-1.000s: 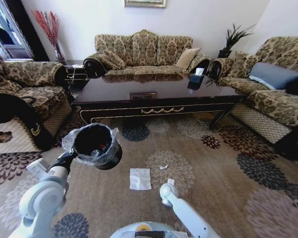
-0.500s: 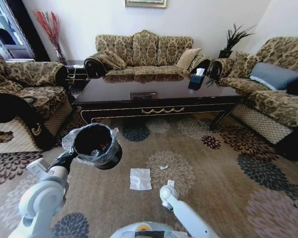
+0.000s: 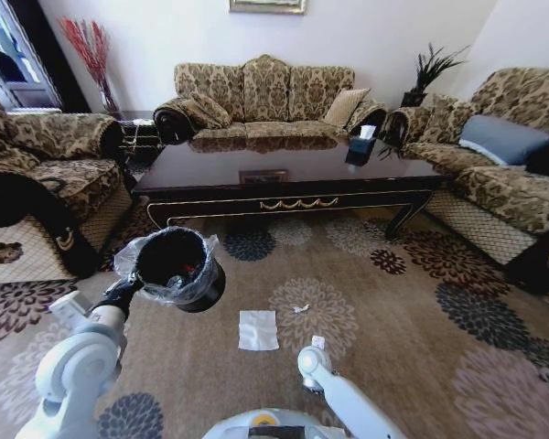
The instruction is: Move to the front of the table and pick up the trash from the floor, then place it into the trash bin.
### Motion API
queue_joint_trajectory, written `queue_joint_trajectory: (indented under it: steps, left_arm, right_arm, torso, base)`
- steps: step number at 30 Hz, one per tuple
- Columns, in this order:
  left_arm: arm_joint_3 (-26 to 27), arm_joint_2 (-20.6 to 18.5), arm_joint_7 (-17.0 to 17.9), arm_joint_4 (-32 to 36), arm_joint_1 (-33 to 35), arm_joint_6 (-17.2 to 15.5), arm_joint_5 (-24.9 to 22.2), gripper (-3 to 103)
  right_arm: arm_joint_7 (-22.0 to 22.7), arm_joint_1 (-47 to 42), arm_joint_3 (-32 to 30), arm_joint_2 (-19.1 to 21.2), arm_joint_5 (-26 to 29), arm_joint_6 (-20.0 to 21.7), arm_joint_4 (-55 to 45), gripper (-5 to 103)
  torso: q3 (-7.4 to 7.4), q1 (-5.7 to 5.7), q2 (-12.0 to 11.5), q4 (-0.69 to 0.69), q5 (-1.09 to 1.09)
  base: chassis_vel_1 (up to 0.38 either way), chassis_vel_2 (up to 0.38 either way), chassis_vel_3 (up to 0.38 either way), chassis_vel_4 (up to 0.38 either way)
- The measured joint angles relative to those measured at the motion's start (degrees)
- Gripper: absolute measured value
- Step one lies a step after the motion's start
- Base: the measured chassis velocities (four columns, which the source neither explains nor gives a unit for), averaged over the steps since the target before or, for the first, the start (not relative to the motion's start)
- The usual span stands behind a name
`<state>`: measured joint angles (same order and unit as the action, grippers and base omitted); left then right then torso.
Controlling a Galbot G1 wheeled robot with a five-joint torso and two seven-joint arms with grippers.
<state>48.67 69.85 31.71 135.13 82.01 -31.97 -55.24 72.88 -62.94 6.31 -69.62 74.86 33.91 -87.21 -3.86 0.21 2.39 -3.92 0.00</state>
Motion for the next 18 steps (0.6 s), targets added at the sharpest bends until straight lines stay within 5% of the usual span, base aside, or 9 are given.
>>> queue_joint_trajectory:
  steps: [7,18]
  left_arm:
    - [-0.13,0.02,-0.05,-0.16,-0.09,0.0,0.05,3]
    - [-0.09,-0.01,-0.12,-0.31,-0.05,0.04,0.07,3]
  right_arm:
    - [-0.04,0.82,1.28,0.12,-0.33,1.0,0.45,100]
    - [-0.48,3.48,7.39,5.54,0.16,2.75,-1.4,100]
  torso:
    - [0.0,0.0,0.0,0.02,0.01]
    - [0.01,0.0,0.0,0.01,0.0]
  base:
    - [0.0,0.0,0.0,0.0]
    - [0.0,0.0,0.0,0.0]
